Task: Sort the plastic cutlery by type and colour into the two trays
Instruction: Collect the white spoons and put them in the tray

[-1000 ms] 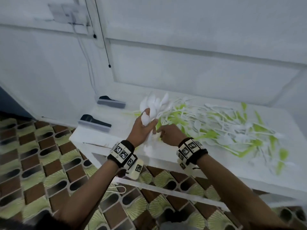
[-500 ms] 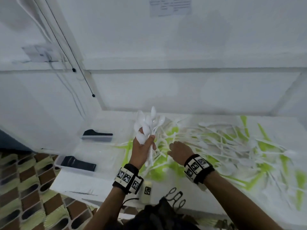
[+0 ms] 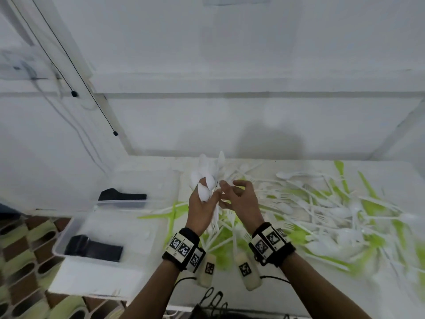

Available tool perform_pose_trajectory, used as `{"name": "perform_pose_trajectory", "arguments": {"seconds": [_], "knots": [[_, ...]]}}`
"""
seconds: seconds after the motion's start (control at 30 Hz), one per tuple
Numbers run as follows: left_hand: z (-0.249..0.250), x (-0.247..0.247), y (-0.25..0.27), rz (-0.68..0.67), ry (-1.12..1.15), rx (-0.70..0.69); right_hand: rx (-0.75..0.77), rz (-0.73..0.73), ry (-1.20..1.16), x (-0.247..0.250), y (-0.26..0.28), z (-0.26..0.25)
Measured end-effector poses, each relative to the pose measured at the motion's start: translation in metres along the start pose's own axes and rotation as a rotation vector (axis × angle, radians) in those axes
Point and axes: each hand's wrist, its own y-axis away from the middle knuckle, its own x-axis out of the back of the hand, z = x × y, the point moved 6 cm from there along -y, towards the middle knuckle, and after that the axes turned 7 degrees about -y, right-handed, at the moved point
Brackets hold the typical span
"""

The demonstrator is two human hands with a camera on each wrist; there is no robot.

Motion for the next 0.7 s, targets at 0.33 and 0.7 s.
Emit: {"name": "perform_pose_trajectory", "arguments": {"seconds": [0.33,0.7], "knots": [[-0.006,-0.006,-0.009,-0.117,0.005,0.025,0.080,0.002,0.251,-0.005,-0.021,-0.002],[-0.013,-0.013,0.001,-0.245,-0.060,0.001,-0.001,-0.030,0.154,0.005,-0.006,0.016]]}}
